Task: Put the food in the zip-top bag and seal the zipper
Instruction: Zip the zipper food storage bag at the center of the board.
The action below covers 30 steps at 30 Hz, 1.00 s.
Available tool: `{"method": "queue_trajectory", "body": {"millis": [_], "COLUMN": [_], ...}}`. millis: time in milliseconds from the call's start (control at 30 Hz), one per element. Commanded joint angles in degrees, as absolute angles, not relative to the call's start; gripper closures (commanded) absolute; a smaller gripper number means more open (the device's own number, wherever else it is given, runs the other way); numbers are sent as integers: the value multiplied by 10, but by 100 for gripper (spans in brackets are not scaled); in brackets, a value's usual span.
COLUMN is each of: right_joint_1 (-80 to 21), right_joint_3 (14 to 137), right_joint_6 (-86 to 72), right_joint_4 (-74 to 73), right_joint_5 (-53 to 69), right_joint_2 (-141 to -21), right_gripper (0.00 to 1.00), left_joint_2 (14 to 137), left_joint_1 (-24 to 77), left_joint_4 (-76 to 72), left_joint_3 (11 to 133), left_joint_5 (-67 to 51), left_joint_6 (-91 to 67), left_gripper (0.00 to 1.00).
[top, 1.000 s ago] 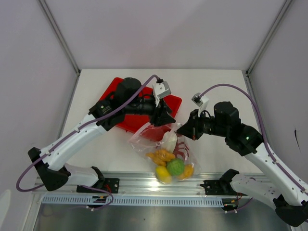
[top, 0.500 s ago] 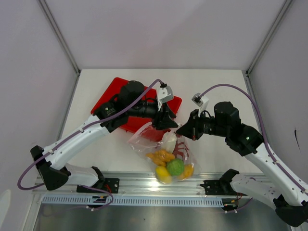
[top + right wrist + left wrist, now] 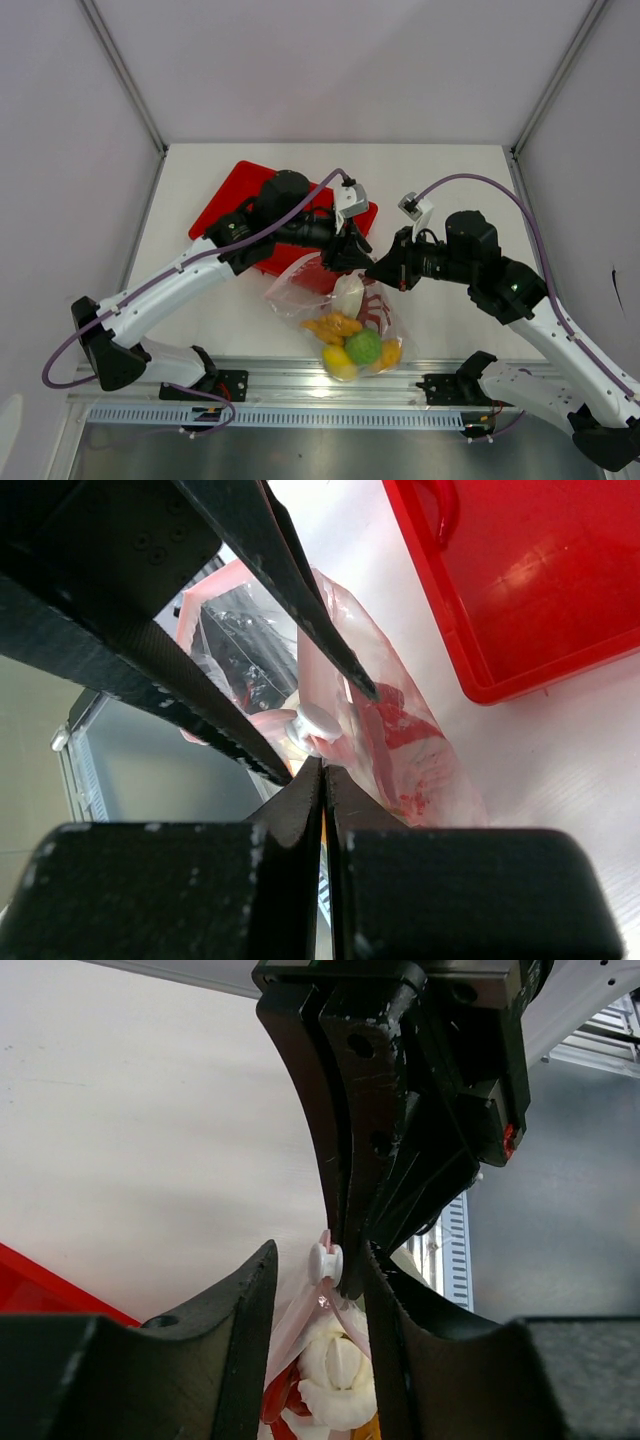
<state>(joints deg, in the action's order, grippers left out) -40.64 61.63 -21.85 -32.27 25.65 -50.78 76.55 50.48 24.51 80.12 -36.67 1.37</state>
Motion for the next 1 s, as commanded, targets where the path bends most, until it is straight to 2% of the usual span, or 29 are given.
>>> {"method": "queue_trajectory", "body": {"millis": [0, 133, 267, 300, 967], "right_joint_1": [-410, -409, -410, -410, -410], "right_joint_3": [630, 630, 628, 625, 574], "right_joint_6": [-227, -228, -232, -233, -230], "right_joint_4": [-287, -287, -285, -284, -239], "right_joint_5": [271, 272, 272, 271, 213], "right_joint_2": [-501, -499, -496, -494, -408], "right_gripper": [100, 100, 100, 100, 100], "left_joint_2": [768, 766, 768, 766, 762], "left_joint_1": [511, 511, 511, 511, 494], "left_joint_4": [226, 226, 229, 229, 227], "left_joint_3": [795, 794, 793, 791, 774], "left_joint_5": [-383, -383, -391, -390, -457], "left_joint_6": [16, 17, 17, 16, -11], "left_gripper": [59, 67, 86, 99, 99]}}
